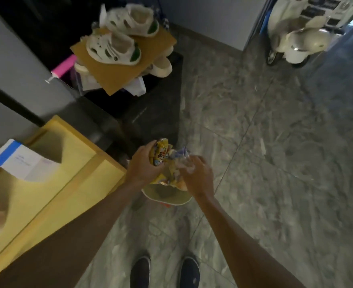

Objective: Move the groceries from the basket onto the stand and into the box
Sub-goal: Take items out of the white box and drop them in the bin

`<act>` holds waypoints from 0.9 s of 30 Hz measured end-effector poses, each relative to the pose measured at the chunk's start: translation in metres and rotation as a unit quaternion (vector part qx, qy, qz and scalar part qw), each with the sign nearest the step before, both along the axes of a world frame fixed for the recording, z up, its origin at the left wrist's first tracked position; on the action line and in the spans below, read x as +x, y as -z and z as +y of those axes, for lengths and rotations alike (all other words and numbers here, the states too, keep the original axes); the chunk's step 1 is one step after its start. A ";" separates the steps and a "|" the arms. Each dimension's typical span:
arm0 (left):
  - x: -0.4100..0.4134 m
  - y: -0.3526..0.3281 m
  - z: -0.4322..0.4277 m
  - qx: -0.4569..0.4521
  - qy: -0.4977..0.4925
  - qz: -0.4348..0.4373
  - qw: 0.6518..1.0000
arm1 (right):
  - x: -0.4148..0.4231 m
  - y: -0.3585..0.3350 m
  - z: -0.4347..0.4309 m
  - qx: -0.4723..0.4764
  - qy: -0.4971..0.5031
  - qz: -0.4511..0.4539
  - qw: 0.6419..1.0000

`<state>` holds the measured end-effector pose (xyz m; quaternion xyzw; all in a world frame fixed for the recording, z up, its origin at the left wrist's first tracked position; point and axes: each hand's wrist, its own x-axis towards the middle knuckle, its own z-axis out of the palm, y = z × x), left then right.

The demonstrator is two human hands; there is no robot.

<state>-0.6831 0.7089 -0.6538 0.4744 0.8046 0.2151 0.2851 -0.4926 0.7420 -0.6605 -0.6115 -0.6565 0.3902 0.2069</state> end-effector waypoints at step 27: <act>-0.051 -0.001 -0.031 0.028 0.126 0.074 0.989 | -0.015 -0.034 0.010 0.029 -0.134 -0.175 0.975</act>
